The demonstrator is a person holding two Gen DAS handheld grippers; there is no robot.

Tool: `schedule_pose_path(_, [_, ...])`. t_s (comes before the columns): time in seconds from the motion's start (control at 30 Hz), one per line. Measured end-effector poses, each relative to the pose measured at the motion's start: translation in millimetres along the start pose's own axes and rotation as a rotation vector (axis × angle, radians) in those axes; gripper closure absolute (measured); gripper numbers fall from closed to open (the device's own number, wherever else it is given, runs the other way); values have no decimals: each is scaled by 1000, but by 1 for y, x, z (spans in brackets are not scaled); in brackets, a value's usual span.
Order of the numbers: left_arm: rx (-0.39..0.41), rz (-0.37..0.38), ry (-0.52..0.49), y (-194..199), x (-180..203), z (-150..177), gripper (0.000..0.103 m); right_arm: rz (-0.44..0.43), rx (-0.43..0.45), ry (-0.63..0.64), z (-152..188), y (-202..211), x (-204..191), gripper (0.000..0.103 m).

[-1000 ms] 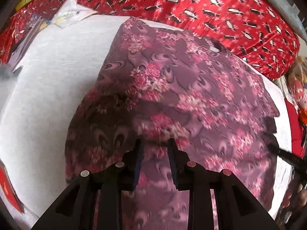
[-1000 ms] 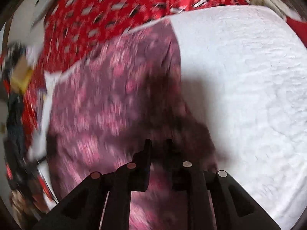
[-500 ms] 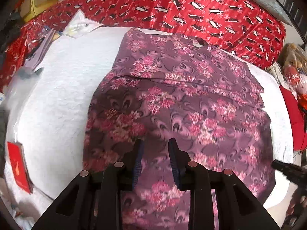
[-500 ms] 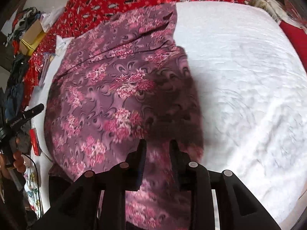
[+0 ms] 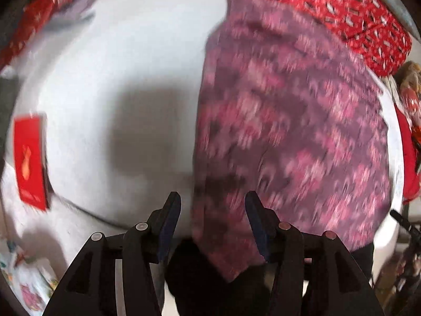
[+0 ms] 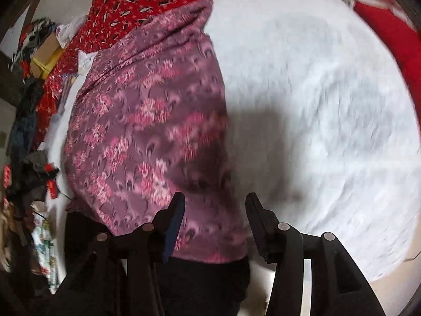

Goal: Fold small clothes

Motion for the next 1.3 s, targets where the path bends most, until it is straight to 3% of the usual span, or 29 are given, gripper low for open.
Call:
schedule_pose_path(0.1, [-61,40,-19,-13,-2,17,52,-41,-19,-16,14,-9,4,53])
schedule_pose_path(0.3, [-126,104,-32,-22,3,35,52,-39,-72,-19,35,-24,12,51])
schedule_pose_path(0.43, [-137,93,-60,-29,7,39,51,-69,-82,-40,40,-29,17,50])
schedule_pose_path(0.63, [-90,59,-106,-23,15,46,53,-126,-93,-17,43,-34,10,50])
schedule_pose_path(0.7, [-71,13,-123,-20,19,50,85,-118,-88,16,43,-33,6,60])
schedule_pose_path(0.77, [-75,33,-104,-16,19,52,90,-97,-73,49,42,-30,2,96])
schedule_pose_path(0.93, [-54,143,16,9,-1,42,92,-206,14,69,35,-6,-15,99])
schedule_pose_path(1.1, [34,197,89,49,-21,18,92,-309,156,80,12,30,-37,99])
schedule_pose_path(1.3, [111,248,134,86,-32,1,92,-372,225,55,-16,43,-54,99])
Point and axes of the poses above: each gripper's, at about its wrist camera, not at the fingertips, and y roughly against the way its jaws point, x to its right, z to its underside, the point moved 4 cm from there along -y, roughly the way its jaws point, and after that the axes turned 15 degrees about -z, right-handed, at the moved point
